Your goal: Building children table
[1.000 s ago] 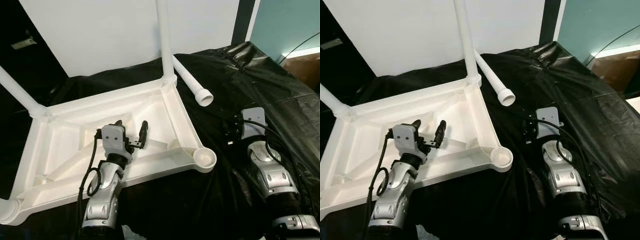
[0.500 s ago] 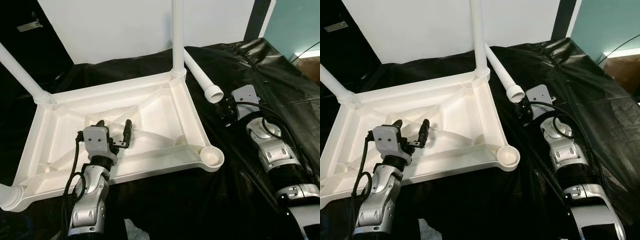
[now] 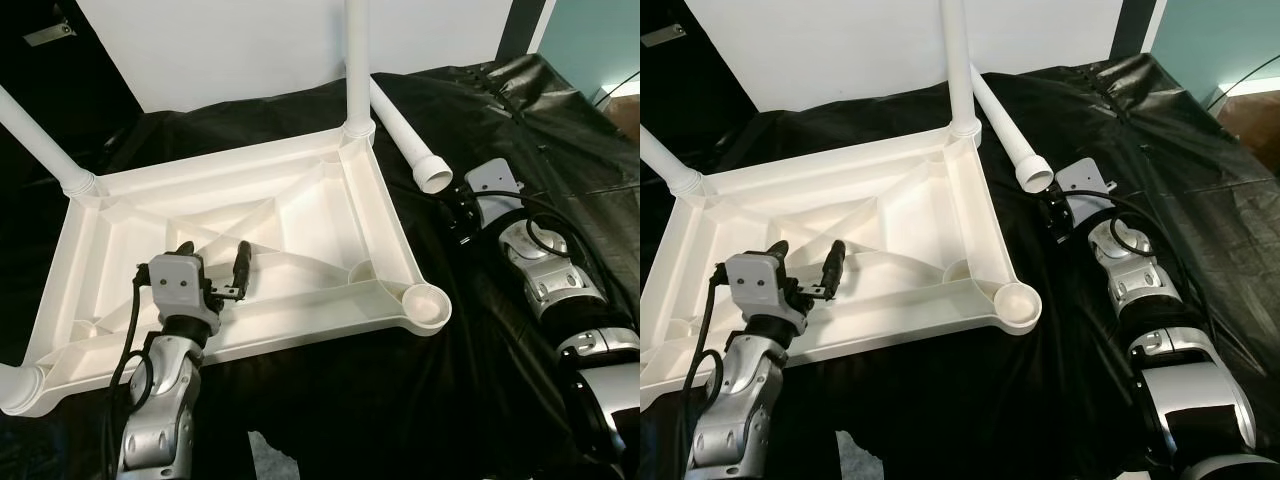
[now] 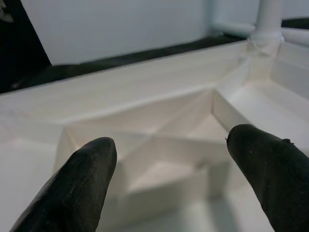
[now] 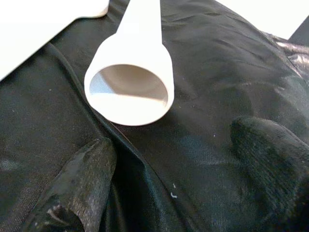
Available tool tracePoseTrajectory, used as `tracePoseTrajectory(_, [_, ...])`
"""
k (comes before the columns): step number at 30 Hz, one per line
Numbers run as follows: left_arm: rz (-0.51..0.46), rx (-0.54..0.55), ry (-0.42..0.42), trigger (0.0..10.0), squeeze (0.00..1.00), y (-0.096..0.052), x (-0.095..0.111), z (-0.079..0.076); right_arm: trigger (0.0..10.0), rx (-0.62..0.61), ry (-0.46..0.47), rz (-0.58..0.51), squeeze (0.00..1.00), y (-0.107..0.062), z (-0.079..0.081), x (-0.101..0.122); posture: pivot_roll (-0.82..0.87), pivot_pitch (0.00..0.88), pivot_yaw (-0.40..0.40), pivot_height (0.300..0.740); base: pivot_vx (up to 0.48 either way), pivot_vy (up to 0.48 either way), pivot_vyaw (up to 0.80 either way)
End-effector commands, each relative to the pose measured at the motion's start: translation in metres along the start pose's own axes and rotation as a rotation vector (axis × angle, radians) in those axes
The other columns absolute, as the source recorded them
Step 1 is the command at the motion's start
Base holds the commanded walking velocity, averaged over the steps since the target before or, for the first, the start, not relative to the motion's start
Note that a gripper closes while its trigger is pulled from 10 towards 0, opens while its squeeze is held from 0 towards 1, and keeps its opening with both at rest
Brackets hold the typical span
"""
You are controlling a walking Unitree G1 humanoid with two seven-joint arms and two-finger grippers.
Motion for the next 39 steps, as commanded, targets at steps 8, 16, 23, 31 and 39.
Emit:
tracePoseTrajectory(8, [0.043, 0.036, -0.003, 10.0, 0.0, -0.014, -0.005, 0.003, 10.0, 0.025, -0.077, -0.021, 0.0, 0.01, -0.004, 0.01, 0.21, 0.233, 0.088, 0.74, 0.0, 0.0, 0.0])
tracePoseTrajectory(16, [0.061, 0.048, 0.02, 10.0, 0.0, -0.024, -0.003, 0.008, 2.2, 0.053, -0.158, 0.014, 0.0, 0.016, -0.007, 0.009, 0.26, 0.26, 0.088, 0.74, 0.0, 0.0, 0.0])
tracePoseTrajectory(23, [0.066, 0.065, 0.032, 10.0, 0.0, -0.03, -0.001, 0.011, 0.0, 0.056, -0.175, 0.01, 0.0, 0.018, -0.006, 0.012, 0.28, 0.262, 0.083, 0.74, 0.0, 0.0, 0.0])
tracePoseTrajectory(31, [0.075, 0.064, 0.039, 10.0, 0.0, -0.033, -0.002, 0.009, 0.0, 0.039, -0.174, 0.019, 0.0, 0.019, -0.002, 0.009, 0.29, 0.256, 0.079, 0.74, 0.0, 0.0, 0.0])
tracePoseTrajectory(39, [0.078, 0.065, 0.057, 10.0, 0.0, -0.032, 0.001, 0.013, 0.0, -0.027, -0.139, -0.009, 0.0, 0.016, -0.002, 0.008, 0.3, 0.242, 0.09, 0.74, 0.0, 0.0, 0.0])
Point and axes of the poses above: a point about 5 cm out from each wrist's last joint towards the gripper, its own y axis pointing out of the wrist towards the gripper, its own x axis along the axis of the wrist's last joint, z = x × y, the point moved 5 cm from there along y, pointing out of the wrist towards the gripper, and after that the axes turned 9 degrees about -y, right-handed, at the moved point
